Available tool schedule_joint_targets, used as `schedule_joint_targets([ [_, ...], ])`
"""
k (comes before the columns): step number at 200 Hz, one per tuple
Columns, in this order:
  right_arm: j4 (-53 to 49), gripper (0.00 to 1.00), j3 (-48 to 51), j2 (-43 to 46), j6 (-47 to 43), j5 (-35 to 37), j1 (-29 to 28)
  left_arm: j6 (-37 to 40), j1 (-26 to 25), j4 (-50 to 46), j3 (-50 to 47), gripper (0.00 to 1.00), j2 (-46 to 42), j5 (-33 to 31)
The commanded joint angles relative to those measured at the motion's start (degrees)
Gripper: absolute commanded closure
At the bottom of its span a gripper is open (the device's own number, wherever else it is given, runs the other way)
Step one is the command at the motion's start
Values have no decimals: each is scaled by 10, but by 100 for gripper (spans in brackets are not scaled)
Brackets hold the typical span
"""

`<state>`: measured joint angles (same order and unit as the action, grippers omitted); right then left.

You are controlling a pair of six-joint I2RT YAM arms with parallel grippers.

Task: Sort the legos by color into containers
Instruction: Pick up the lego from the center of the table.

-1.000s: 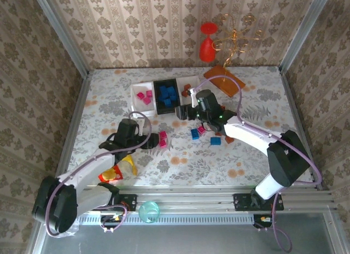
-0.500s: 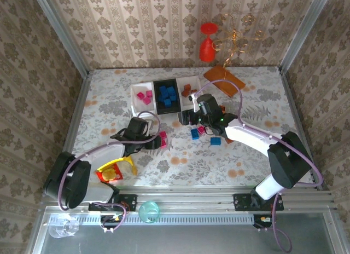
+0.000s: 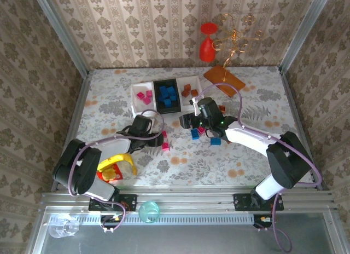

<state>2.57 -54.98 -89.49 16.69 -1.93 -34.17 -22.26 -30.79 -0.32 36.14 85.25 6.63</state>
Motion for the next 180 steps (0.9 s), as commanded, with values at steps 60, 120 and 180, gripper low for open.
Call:
schedule_joint_targets([
  [60,9,21,14,17,0,0,0,5,-5,-18,23,41,22,-53],
  [120,12,21,14,19,5,-5,1,1,-8,-23,27,52,29,-68],
  [180,84,21,54,19,22,-105,-6,-22,9,35,-10,66,-31,-88],
])
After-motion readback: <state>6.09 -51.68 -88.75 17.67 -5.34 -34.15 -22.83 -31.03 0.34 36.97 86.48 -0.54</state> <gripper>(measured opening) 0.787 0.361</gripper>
